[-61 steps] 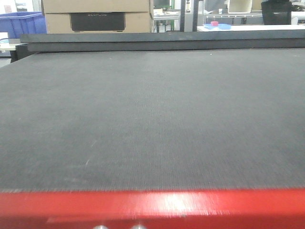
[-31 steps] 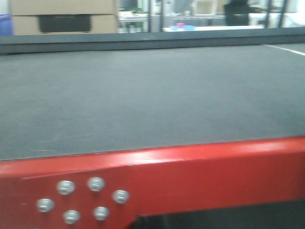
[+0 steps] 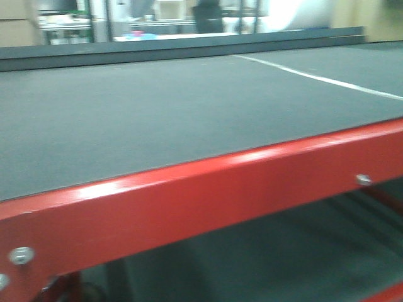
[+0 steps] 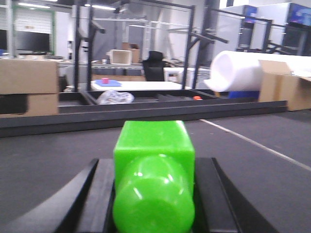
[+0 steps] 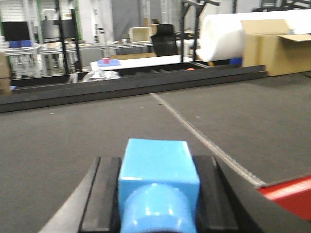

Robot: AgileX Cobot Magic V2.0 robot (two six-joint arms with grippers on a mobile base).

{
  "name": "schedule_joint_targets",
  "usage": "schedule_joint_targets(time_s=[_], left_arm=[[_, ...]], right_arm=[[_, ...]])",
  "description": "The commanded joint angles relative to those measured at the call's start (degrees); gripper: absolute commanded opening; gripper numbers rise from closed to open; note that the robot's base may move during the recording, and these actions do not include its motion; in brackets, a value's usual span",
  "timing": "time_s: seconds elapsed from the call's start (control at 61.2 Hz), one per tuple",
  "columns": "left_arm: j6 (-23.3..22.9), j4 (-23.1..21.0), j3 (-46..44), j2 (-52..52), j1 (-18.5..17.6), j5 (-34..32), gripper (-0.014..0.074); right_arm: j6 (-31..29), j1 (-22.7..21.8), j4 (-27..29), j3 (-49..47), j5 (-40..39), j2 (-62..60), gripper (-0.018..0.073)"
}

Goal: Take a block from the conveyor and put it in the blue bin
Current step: 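Hold both blocks while the base drives to the shelf of blue bins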

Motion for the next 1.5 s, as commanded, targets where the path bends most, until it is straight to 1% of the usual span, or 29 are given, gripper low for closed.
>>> schedule_joint_targets(time_s=[0.0,1.486], left_arm=[[0.04,-0.23,0.07,-0.23,0.01,-1.06,-0.0111],[0.04,-0.23,0.07,-0.23,0.01,-1.06,-0.0111]], right_arm=[[-0.23,-0.09,0.11,0.15,-1.28,-0.23,-0.0155],[-0.23,-0.09,0.11,0.15,-1.28,-0.23,-0.0155]])
